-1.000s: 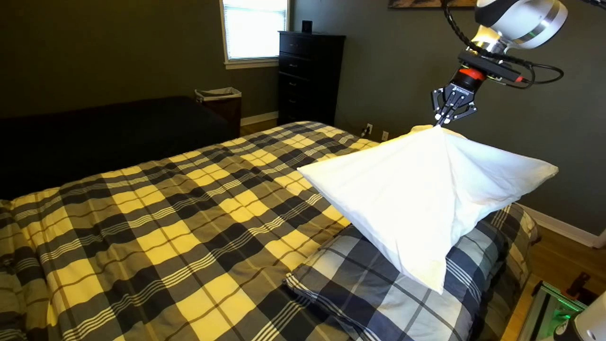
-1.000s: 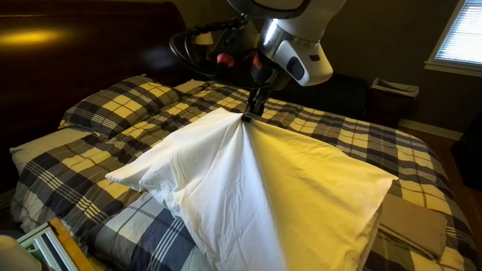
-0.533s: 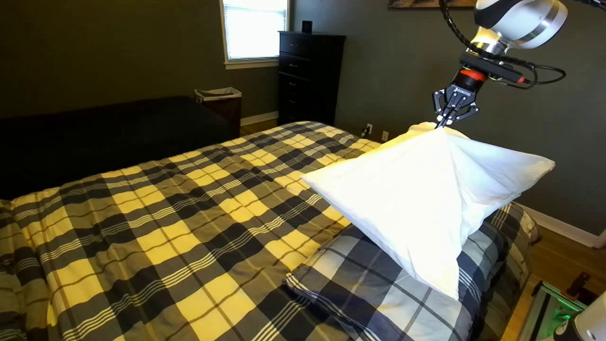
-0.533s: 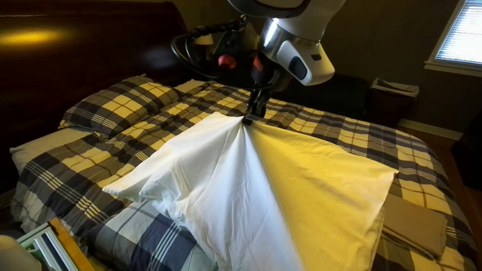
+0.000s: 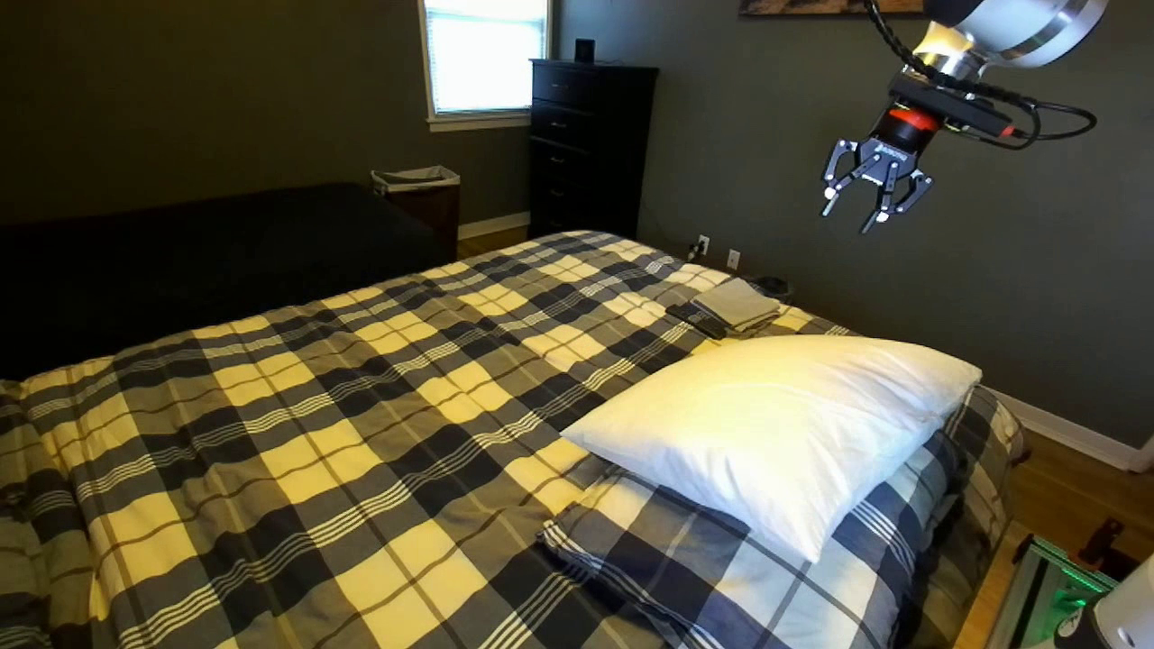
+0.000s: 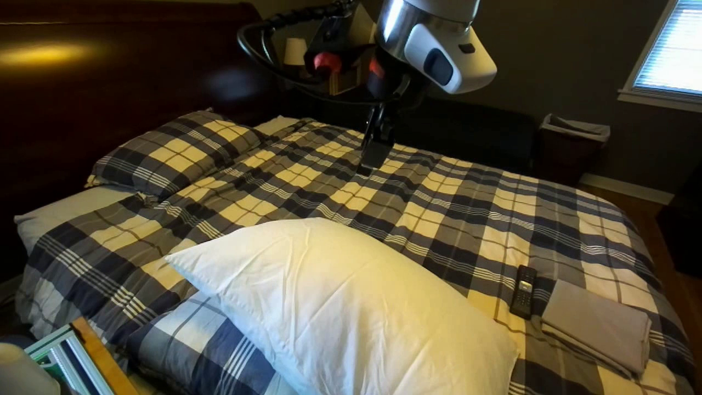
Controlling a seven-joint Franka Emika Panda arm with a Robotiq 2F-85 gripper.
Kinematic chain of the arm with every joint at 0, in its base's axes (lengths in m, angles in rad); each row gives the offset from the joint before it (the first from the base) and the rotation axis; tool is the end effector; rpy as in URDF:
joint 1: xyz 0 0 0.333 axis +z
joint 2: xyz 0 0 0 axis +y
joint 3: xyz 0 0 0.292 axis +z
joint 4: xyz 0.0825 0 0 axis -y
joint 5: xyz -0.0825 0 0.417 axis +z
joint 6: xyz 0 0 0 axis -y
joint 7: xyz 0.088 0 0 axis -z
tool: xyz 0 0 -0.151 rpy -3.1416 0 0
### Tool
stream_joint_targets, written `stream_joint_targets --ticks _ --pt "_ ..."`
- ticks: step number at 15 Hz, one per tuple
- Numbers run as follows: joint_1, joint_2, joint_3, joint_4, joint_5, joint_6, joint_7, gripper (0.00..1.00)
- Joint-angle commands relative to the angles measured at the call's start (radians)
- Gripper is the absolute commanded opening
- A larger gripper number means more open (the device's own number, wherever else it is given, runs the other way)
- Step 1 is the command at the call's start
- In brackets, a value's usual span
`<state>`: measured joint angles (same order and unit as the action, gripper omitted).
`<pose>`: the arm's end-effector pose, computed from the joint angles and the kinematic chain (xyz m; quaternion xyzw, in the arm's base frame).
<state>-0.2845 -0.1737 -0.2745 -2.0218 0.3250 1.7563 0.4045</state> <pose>0.4706 -0.2484 0.4467 -0.8540 0.4855 0.0356 0.1836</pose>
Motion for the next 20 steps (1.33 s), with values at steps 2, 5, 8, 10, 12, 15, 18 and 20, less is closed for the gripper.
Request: stream_joint_targets --ticks 2,5,8,10,12,15,18,20 --pt "-0.005 -0.023 0.006 -0.002 -0.018 -0.017 0.024 1.00" --pt "-0.007 -0.023 0.013 0.007 -0.089 -0.008 0.016 1.00" --pt "0.009 0.030 0.040 0.027 -0.176 0.038 0.033 1.00" --pt "0.017 0.043 0.047 0.029 -0.186 0.049 0.024 1.00" --pt "0.024 0.060 0.060 0.031 -0.202 0.059 0.025 1.00" --pt "0.027 0.054 0.059 0.019 -0.183 0.057 0.011 1.00" --pt "0.030 0.066 0.060 0.028 -0.188 0.058 0.011 1.00" --pt "0.030 0.066 0.060 0.031 -0.189 0.058 0.011 1.00"
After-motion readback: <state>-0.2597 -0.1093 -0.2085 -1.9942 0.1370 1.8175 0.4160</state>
